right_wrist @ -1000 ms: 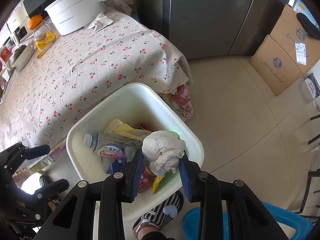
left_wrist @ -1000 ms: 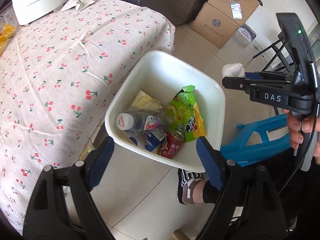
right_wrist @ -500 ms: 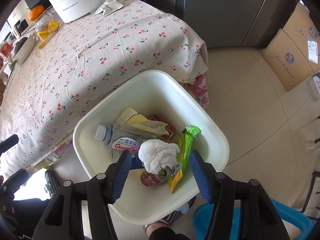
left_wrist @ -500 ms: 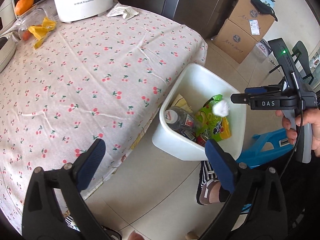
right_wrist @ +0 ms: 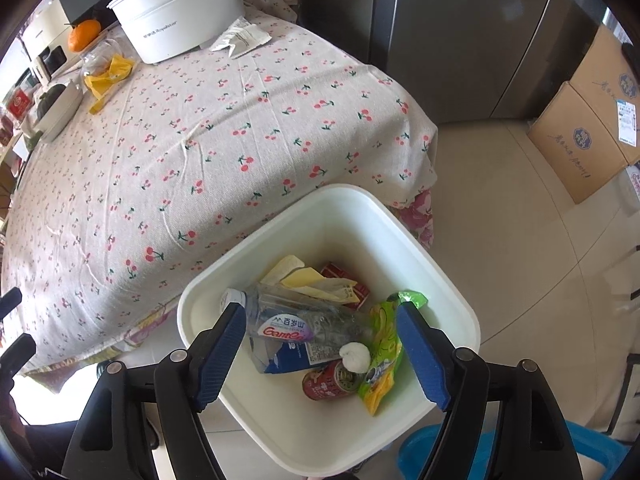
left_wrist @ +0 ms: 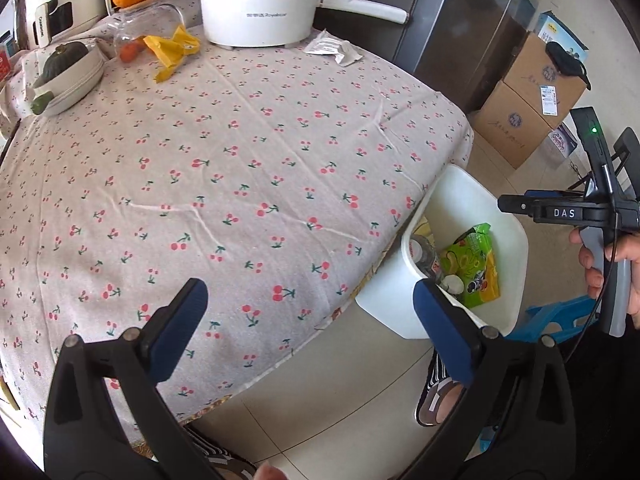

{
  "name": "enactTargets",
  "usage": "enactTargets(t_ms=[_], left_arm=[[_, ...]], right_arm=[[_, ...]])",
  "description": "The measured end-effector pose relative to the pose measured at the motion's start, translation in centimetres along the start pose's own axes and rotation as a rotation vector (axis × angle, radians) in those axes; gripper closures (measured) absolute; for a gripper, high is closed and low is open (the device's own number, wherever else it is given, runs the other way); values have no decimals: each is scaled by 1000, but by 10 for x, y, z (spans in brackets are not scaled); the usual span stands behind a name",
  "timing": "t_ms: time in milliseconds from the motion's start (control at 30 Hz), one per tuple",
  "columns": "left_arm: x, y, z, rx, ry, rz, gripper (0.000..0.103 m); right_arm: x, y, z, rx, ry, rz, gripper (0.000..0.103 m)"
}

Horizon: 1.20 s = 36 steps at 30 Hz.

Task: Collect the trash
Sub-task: 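Move both tools back to the table toward the yellow wrapper and white packet, then grasp the yellow wrapper with the left tool while the right tool grasps the white packet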

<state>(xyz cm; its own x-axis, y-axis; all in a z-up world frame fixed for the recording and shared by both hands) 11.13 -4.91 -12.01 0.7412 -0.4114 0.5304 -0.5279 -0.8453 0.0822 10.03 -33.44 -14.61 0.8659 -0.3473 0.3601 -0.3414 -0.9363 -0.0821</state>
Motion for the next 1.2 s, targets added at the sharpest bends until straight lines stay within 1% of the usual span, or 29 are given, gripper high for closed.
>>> enactTargets(t_ms=[167, 300, 400, 500, 567, 667, 833, 967, 1000, 1100, 1200], left_arm=[[11, -34, -6, 78, 34, -46, 1], [39, -62, -8, 158, 80, -60, 1], [63, -87, -5, 162, 112, -85, 1], [86, -114, 2, 161, 155, -131, 1], [103, -133, 11, 171, 185, -152, 1], [126, -158, 34, 182, 212, -168, 2], [159, -193, 77, 156, 234, -220, 15], [178, -213, 107, 132, 254, -241, 18], [182, -219, 113, 128, 257, -247, 20], [191, -232, 130, 108, 263, -269, 29], [196, -242, 144, 81, 262, -292, 40]], right_arm=[[18, -25, -9, 8, 67, -37, 20], [45, -53, -10, -5, 124, -99, 20], [67, -72, -10, 1, 173, -134, 20], [90, -94, -9, 39, 219, -163, 19], [105, -105, -4, 56, 242, -178, 18], [131, -120, 9, 71, 255, -196, 18], [180, -132, 39, 89, 286, -205, 18], [218, -136, 67, 93, 298, -201, 18], [227, -137, 74, 91, 302, -203, 18], [250, -143, 94, 94, 307, -236, 18], [267, -152, 112, 85, 310, -287, 18]])
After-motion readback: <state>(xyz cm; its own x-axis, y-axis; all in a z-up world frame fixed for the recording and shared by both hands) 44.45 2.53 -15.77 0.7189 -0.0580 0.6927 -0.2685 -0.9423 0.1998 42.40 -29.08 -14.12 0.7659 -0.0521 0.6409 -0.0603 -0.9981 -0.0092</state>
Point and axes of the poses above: each gripper's, at about its wrist camera, not at the fingertips, and z roughly the way its jaws point, y to its right, x to its top, the point moved 5 cm from there along z, roughly the way its jaws point, and after that the axes turned 9 degrees about z, right-handed, at the moved point
